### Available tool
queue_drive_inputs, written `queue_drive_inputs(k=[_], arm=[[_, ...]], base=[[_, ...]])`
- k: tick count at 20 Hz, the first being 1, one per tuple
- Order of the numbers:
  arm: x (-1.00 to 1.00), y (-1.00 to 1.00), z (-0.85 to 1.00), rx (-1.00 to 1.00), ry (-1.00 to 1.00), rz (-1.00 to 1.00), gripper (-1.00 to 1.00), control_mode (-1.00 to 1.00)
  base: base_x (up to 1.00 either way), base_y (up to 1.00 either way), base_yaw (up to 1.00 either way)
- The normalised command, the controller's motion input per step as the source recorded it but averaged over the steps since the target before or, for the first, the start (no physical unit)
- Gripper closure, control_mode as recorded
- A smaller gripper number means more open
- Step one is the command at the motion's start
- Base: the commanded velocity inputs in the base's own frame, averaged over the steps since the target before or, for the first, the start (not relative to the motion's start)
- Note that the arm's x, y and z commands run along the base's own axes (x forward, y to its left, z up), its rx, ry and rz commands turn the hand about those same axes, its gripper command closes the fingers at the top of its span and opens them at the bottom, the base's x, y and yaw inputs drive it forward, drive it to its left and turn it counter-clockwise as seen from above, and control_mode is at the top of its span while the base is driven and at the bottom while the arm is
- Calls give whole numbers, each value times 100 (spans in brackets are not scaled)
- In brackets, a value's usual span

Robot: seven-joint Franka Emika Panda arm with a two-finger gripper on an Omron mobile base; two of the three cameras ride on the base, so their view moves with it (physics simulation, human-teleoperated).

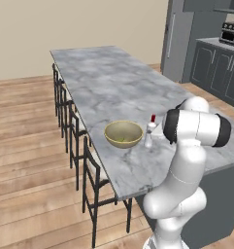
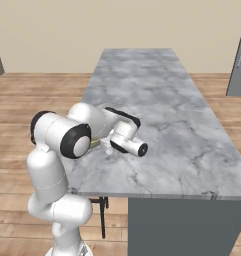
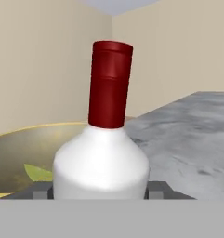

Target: There is a bowl on the dining counter. Grab a lemon wedge from the fridge and place it in the bowl. Then get the liquor bottle and glass cup from the cabinet and place them next to the bowl.

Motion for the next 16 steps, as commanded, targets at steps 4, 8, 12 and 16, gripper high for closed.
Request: queue_drive_inputs(k=[4,8,12,16], arm=[[0,0,0,0,-10,3,-100,-100],[-9,0,1,0,-16,1,-100,-100],[-13,0,6,0,-16,0,-100,-100],[-21,0,45,0,-23,0,-100,-100]], base=[[0,0,0],[0,0,0],[0,0,0],[0,0,0]])
